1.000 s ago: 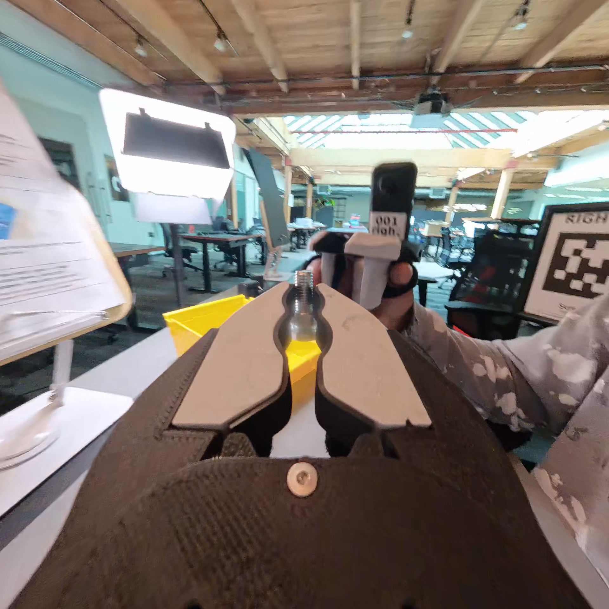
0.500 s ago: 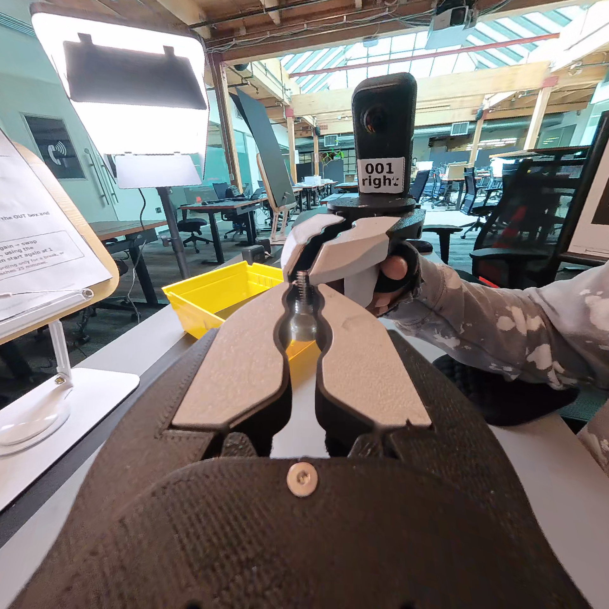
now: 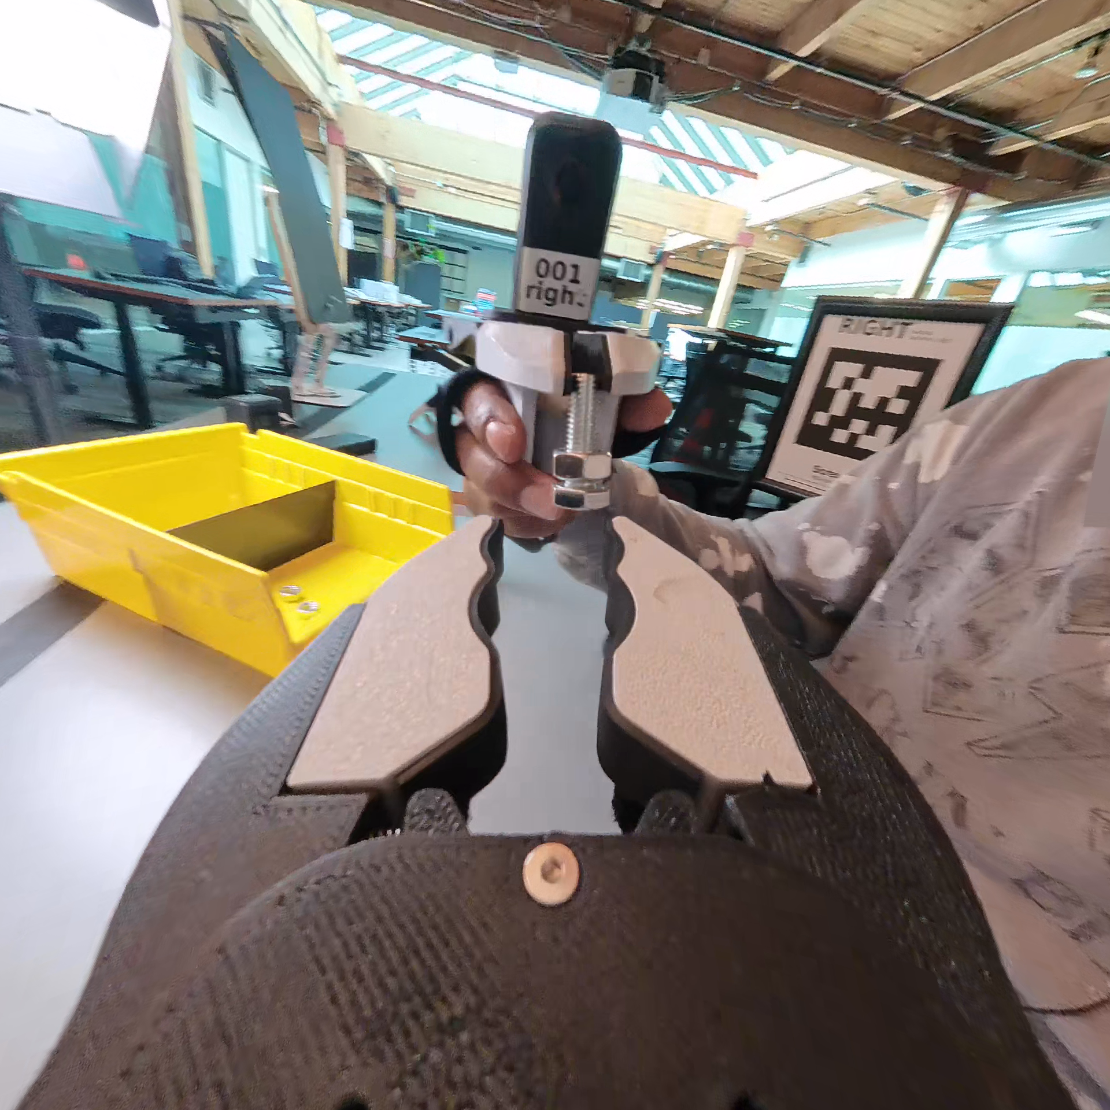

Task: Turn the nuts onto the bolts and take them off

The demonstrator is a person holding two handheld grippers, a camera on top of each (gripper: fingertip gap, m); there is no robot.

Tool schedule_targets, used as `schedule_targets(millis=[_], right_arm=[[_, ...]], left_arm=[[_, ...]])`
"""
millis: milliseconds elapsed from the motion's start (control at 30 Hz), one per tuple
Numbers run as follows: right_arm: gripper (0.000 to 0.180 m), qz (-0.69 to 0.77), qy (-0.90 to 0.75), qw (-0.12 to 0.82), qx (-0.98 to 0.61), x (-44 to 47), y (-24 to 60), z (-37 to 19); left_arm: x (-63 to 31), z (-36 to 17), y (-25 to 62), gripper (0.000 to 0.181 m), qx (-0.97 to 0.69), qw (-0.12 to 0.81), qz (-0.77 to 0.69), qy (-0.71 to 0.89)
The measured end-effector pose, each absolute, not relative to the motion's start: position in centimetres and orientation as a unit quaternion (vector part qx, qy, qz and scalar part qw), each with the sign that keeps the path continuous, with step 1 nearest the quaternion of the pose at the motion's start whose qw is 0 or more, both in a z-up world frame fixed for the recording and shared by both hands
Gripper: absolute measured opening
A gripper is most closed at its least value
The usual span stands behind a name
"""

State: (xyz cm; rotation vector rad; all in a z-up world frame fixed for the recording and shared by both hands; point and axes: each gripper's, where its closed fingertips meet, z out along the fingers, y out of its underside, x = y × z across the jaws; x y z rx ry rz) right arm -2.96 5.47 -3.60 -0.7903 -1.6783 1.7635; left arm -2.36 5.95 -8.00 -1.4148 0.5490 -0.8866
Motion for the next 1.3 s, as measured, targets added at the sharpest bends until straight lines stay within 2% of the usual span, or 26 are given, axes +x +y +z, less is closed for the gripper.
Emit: schedule_targets(millis=[333, 667, 767, 867, 1000, 1033, 1067, 1100, 1133, 1300], right_arm=[[0.009, 0.648, -0.632, 0.296, -0.305, -3.6, 5.5, -4.3], [0.009, 0.639, -0.618, 0.323, -0.325, -4.3, 6.1, -4.1], [0.023, 0.641, -0.582, 0.362, -0.346, -5.1, 7.1, -3.3], [0.037, 0.653, -0.563, 0.353, -0.364, -5.6, 7.2, -3.3], [0.043, 0.624, -0.570, 0.368, -0.389, -6.9, 7.3, -4.7], [0.042, 0.624, -0.568, 0.372, -0.388, -6.9, 7.5, -4.6], [0.032, 0.627, -0.564, 0.373, -0.387, -6.7, 7.8, -4.4], [0.012, 0.624, -0.545, 0.390, -0.402, -6.7, 9.0, -4.1], [0.010, 0.625, -0.526, 0.406, -0.410, -6.5, 10.2, -3.8], [0.026, 0.637, -0.527, 0.390, -0.406, -6.2, 9.8, -3.4]], left_arm=[[-1.5, -7.8, 6.5, 0.019, -0.608, 0.656, -0.383, 0.230], [-2.2, -7.7, 7.2, 0.019, -0.615, 0.682, -0.332, 0.215], [-3.3, -6.9, 7.5, 0.019, -0.598, 0.717, -0.307, 0.185], [-4.4, -6.2, 7.8, 0.019, -0.589, 0.748, -0.267, 0.150], [-4.9, -5.6, 7.8, 0.019, -0.585, 0.769, -0.222, 0.132], [-5.1, -5.6, 7.9, 0.019, -0.585, 0.771, -0.216, 0.128], [-5.5, -5.3, 7.8, 0.019, -0.578, 0.778, -0.216, 0.119], [-5.8, -5.0, 7.4, 0.018, -0.565, 0.786, -0.223, 0.115], [-6.2, -4.7, 7.3, 0.018, -0.561, 0.788, -0.227, 0.110], [-6.3, -4.9, 7.5, 0.019, -0.568, 0.786, -0.217, 0.112]])
